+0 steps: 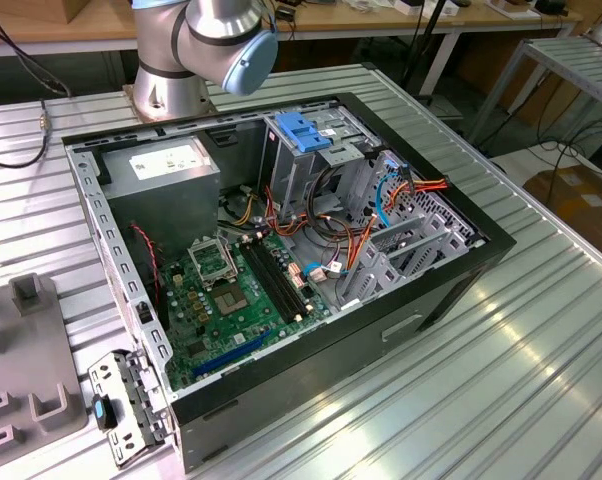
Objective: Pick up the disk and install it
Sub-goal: 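Pick up the disk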
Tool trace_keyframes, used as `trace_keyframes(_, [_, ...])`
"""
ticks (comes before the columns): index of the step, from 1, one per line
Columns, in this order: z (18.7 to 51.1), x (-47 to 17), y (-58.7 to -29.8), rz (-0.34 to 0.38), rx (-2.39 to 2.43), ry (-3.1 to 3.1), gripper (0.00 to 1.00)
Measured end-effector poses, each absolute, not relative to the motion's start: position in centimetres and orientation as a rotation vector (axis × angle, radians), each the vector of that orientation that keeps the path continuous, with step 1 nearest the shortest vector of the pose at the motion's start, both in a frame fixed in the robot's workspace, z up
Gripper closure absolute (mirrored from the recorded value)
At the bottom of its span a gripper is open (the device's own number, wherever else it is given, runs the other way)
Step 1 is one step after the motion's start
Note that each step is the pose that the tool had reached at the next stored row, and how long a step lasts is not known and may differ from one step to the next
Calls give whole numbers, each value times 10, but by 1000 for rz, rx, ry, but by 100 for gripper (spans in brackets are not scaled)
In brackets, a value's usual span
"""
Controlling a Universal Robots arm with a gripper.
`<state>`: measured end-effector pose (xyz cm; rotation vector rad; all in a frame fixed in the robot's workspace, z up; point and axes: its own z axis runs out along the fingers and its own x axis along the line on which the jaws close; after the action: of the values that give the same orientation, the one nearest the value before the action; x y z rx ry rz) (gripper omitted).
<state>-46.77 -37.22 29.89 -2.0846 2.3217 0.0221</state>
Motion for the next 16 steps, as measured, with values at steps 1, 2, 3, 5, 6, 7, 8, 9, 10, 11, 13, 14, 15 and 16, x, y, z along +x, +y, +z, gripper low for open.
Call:
trace_keyframes(1, [299,-468,-372,22,-2085,2322,49])
trace_keyframes(2, [298,-468,-372,22,-2085,2322,49])
trace_keyframes(3, [298,-468,-372,22,-2085,2322,49])
trace_keyframes(5, [298,-468,-372,22,-2085,2322,49])
trace_keyframes(6, [297,-468,-372,22,-2085,2322,49])
trace_keyframes(7, [297,-468,-372,22,-2085,2322,49])
trace_keyframes(8, [297,-468,-372,22,-2085,2322,49])
trace_keyframes(9, [297,-468,-372,22,-2084,2322,49])
trace_keyframes(10, [296,-468,-372,22,-2085,2322,49])
trace_keyframes(11, [296,-468,-372,22,-2085,2322,49])
trace_keyframes(13, [296,-468,-372,22,-2085,2322,49])
trace_keyframes(14, [296,-468,-372,22,-2085,2322,49])
trace_keyframes(15, [296,-468,-372,22,-2085,2322,49])
trace_keyframes(16, [296,-468,-372,22,-2085,2322,49])
